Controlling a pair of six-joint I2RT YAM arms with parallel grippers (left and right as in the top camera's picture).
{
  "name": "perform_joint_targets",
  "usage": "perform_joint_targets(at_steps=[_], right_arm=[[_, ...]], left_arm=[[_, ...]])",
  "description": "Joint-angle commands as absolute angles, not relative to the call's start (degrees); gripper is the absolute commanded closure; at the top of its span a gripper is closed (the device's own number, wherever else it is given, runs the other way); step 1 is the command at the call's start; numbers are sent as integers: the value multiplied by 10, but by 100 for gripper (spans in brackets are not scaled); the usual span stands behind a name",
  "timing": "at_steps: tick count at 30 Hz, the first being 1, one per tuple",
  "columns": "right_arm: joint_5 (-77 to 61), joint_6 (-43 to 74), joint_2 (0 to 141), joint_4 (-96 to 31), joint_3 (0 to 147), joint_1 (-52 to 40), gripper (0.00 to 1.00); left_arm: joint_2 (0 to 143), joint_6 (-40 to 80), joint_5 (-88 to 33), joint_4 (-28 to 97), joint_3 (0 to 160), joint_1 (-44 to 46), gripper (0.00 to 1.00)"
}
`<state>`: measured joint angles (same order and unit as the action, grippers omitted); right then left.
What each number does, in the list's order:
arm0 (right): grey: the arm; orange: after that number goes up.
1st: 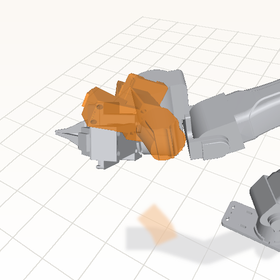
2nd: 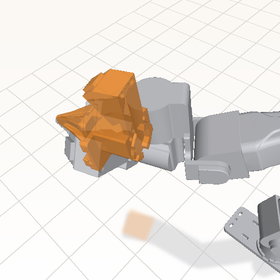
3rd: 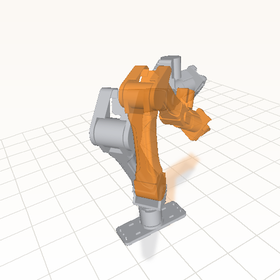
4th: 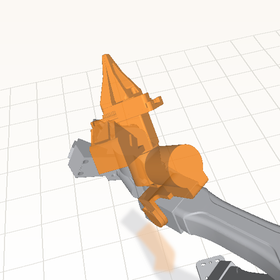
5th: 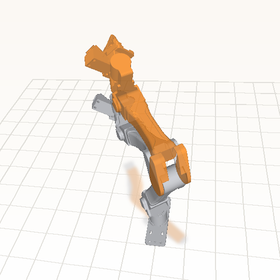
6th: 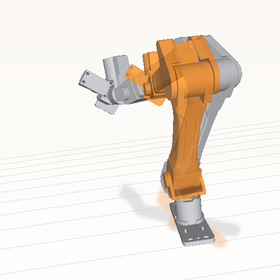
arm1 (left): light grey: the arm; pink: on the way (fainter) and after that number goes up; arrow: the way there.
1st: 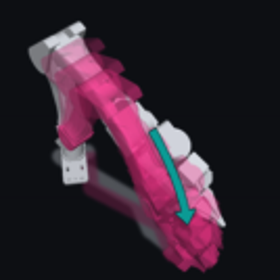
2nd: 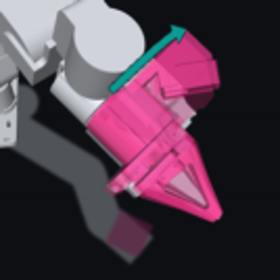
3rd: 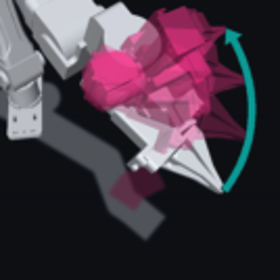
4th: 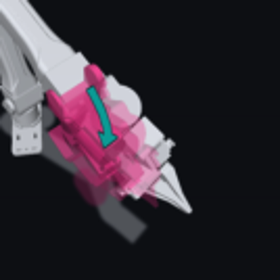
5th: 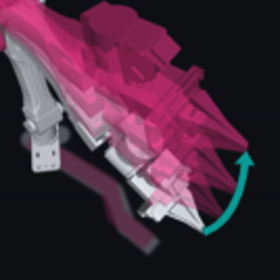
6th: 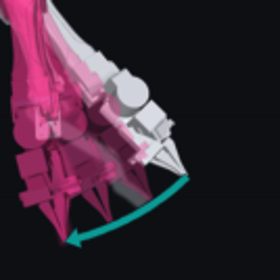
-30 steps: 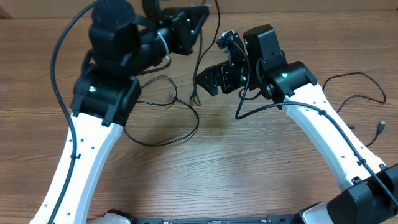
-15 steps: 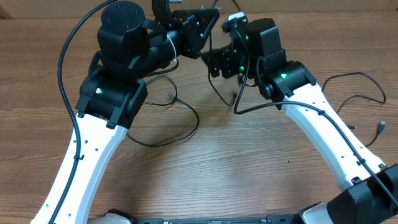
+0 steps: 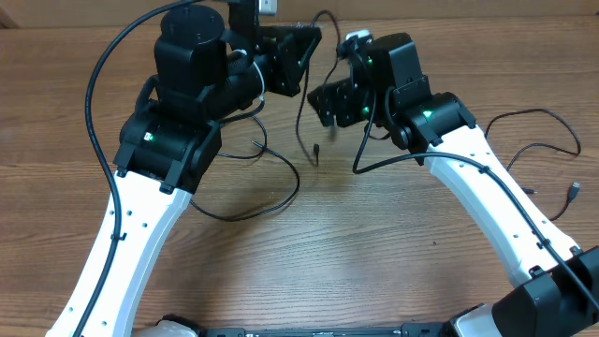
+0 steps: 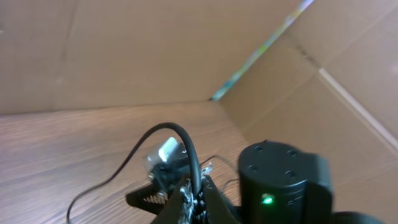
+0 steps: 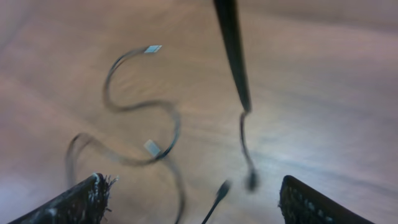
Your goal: Untangle cables
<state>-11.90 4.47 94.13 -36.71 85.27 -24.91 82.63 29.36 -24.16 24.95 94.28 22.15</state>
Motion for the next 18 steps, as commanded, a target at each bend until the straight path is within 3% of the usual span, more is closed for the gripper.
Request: perform_joint_targets(at_steps=[1,5,12,18], right_arm=[[-216,47,925,-396,863,-252,18],[-201,47,925,-461,863,-250,21],[-10,123,925,-581,863,-211,22],[-3,148,925,-631,863,-134,22]], left_arm=[[833,224,-213,276,951,225,96],[850,180,-213,345,951,227,96],[913,133,-215,437,951,247,96],[970,133,-258,441,951,290,96]])
